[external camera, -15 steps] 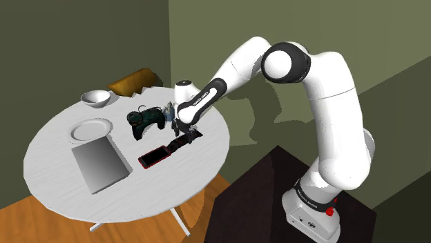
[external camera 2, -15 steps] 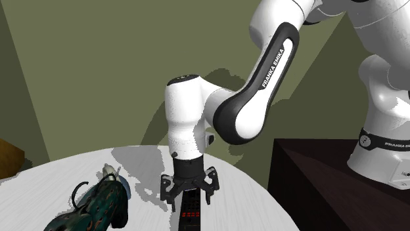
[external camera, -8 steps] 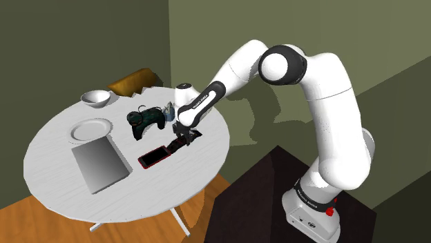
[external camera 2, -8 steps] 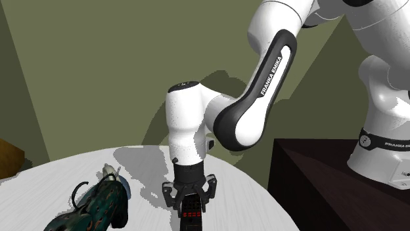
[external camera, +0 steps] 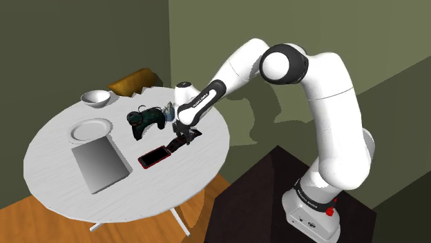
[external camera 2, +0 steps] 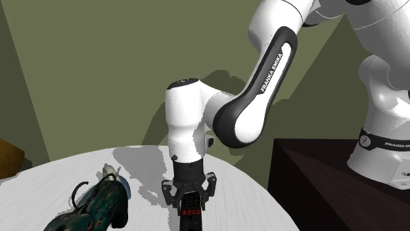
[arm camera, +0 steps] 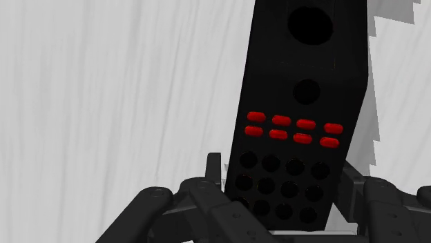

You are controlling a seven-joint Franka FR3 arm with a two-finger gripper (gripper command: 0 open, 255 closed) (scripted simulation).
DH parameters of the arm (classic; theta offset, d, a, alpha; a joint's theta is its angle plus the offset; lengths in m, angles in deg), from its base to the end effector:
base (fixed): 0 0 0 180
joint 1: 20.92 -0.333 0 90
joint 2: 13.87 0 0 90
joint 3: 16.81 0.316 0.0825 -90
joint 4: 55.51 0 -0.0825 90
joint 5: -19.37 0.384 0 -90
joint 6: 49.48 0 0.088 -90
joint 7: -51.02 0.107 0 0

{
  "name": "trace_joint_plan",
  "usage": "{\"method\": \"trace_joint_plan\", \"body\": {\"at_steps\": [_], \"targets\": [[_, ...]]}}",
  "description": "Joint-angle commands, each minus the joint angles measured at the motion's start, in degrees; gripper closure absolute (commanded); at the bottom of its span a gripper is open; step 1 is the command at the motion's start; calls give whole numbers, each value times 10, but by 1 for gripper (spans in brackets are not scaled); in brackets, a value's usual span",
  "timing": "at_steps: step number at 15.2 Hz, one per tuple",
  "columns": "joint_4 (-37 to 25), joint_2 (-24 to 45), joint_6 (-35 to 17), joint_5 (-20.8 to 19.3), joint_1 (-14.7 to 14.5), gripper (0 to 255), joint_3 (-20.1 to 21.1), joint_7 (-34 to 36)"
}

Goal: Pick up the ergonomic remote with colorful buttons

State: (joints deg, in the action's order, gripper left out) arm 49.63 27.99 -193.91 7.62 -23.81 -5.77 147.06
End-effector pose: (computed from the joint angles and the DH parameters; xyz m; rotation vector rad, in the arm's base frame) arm 0.6181 0.1501 0.1330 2.4803 -1.9066 -0.0372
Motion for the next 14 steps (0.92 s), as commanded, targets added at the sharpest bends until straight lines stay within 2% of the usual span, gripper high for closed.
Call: {"method": "trace_joint_plan", "body": {"at_steps": [1,14], "targets": [[3,-12,8,2,1,255,3,-1],[19,-86,67,20,14,255,19,-11]]}}
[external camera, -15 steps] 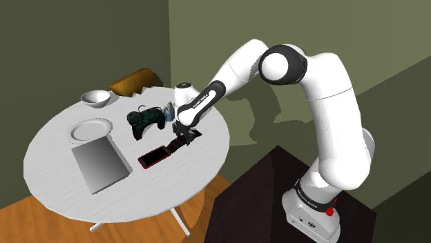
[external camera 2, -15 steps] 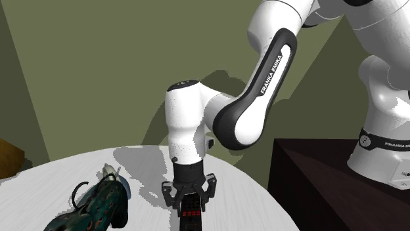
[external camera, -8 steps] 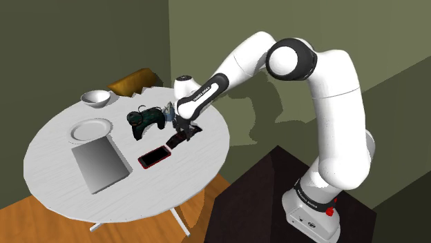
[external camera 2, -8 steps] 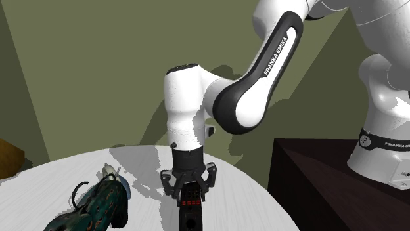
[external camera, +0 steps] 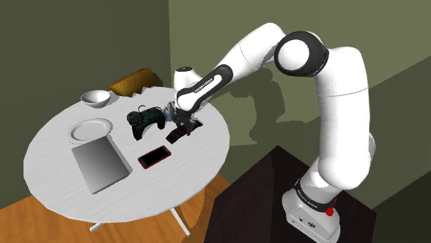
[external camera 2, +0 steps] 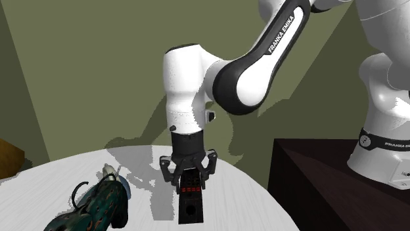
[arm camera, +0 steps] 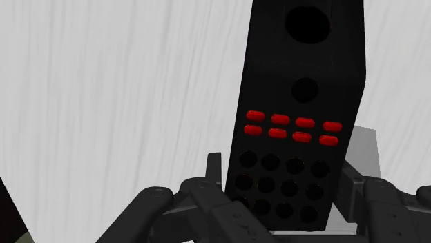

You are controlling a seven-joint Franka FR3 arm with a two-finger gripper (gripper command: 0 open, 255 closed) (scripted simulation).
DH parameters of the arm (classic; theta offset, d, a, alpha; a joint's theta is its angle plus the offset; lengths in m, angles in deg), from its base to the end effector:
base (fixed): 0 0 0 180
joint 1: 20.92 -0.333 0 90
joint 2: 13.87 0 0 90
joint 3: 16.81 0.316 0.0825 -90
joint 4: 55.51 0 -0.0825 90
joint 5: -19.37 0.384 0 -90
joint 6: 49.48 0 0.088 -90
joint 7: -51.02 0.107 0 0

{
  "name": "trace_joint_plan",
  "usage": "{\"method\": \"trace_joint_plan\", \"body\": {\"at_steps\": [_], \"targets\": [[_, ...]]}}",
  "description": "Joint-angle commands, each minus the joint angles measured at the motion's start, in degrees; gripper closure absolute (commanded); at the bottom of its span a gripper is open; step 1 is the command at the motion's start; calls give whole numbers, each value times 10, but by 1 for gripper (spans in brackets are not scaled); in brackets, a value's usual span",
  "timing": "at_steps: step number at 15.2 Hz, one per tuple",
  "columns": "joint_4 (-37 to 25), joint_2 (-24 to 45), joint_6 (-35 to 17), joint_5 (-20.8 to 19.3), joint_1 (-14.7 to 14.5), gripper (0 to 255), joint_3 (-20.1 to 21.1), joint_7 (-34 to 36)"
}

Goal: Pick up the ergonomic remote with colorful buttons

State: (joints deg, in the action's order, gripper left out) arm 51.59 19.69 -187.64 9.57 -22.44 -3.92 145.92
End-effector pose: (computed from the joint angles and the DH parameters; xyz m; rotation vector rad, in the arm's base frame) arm 0.6177 0.1503 0.2036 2.4810 -1.9066 -0.0364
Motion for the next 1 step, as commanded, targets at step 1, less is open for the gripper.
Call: {"method": "trace_joint_plan", "body": {"at_steps": [1], "targets": [[-1,-3,4,1,0,255,1,0]]}}
